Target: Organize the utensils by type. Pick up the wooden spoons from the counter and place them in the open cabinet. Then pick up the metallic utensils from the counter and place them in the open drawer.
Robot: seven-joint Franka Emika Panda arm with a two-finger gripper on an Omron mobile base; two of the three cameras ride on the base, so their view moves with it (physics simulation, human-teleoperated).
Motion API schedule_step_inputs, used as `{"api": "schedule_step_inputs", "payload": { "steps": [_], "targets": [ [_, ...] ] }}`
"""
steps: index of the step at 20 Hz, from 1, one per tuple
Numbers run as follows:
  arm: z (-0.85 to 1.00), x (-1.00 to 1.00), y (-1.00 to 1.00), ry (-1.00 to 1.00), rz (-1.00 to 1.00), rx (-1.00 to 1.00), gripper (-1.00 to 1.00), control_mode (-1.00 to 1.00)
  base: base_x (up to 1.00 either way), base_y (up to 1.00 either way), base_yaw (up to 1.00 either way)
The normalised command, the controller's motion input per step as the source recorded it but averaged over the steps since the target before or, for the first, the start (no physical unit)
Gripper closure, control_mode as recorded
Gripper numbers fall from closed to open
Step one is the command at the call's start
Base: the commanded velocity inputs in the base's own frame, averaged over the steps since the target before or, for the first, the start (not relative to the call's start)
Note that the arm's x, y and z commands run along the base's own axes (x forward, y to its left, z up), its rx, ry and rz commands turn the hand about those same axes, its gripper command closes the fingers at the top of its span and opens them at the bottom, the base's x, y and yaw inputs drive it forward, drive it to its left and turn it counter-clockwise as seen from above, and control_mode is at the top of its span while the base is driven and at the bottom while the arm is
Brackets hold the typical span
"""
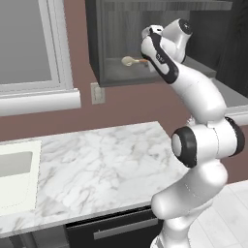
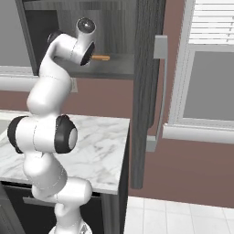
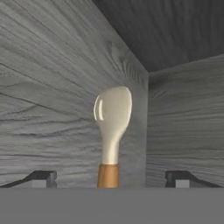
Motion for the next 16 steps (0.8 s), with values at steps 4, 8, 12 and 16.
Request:
{"api": "schedule_step_inputs", "payload": {
  "steps": [4, 8, 12, 16],
  "targets": [
    [-0.06, -0.91, 0.09, -0.09, 0.0, 0.0, -1.0, -1.0, 0.0, 0.0, 0.0],
    [-0.05, -1.0, 0.24, -0.14, -0.02, 0.0, -1.0, -1.0, 0.0, 0.0, 0.0],
    [0.0, -0.98, 0.34, -0.11, -0.1, 0.09, -1.0, -1.0, 0.0, 0.0, 0.0],
    [0.0, -1.0, 0.19, -0.02, -0.29, 0.16, -1.0, -1.0, 0.0, 0.0, 0.0]
  ]
}}
